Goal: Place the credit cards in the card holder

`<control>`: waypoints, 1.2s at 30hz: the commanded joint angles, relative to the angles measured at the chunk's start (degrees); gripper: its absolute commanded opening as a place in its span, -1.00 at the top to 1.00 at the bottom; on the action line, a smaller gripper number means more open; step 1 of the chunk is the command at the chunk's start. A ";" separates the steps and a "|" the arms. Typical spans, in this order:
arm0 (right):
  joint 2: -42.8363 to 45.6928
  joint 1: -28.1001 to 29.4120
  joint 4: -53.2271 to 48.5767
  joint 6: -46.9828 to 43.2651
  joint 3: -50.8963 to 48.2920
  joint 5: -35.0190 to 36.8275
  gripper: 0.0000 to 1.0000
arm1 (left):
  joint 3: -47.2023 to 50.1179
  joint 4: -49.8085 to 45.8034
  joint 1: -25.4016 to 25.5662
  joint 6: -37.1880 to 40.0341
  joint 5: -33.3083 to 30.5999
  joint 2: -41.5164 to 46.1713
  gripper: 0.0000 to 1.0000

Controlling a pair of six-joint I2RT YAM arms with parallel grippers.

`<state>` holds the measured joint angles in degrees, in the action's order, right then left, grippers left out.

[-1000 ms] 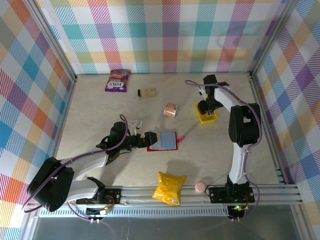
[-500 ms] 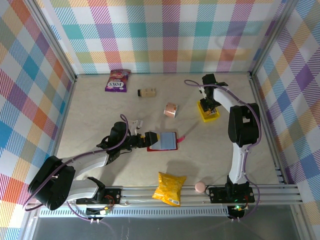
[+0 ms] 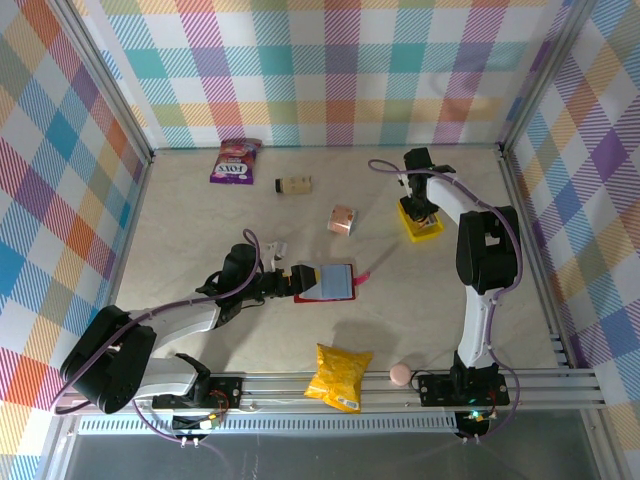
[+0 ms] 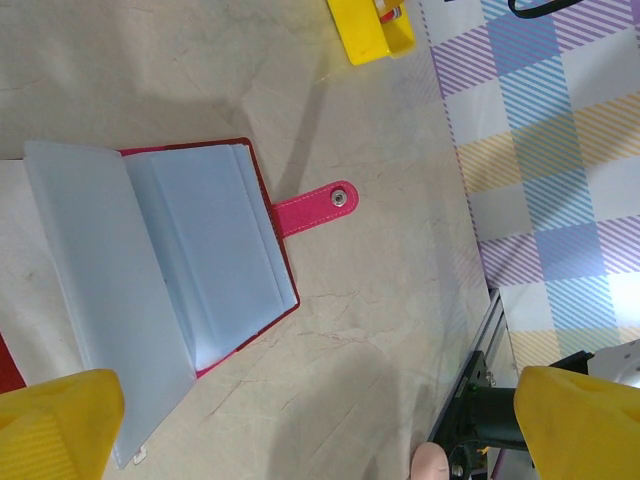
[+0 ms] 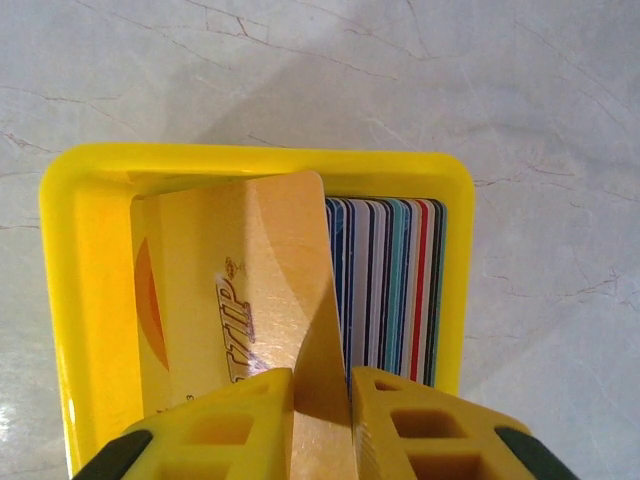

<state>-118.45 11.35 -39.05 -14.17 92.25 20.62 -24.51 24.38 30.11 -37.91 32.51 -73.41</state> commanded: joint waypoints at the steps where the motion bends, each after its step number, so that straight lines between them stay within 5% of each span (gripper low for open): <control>1: 1.97 0.42 0.12 0.73 -0.52 1.00 0.63 | 0.43 2.04 -0.66 0.12 0.71 0.89 -0.99; 9: 4.47 1.17 -0.88 2.17 -0.27 0.50 1.00 | 0.45 1.83 -0.66 0.12 0.63 1.25 -0.99; 20: 22.43 3.63 -4.51 12.59 -5.94 -8.10 1.00 | 1.51 1.94 -0.66 -0.40 0.14 3.98 -0.99; 28: 44.77 3.84 12.48 21.59 -27.00 -37.80 1.00 | 2.71 4.31 -0.75 -1.94 0.97 5.72 -0.92; 36: 50.97 5.91 38.74 39.34 -42.20 -67.04 1.00 | 4.49 10.04 -0.66 -4.91 1.76 8.21 -0.80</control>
<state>-67.92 16.05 -14.96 15.55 52.07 -30.87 -21.02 29.17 30.11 -41.15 32.73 -67.07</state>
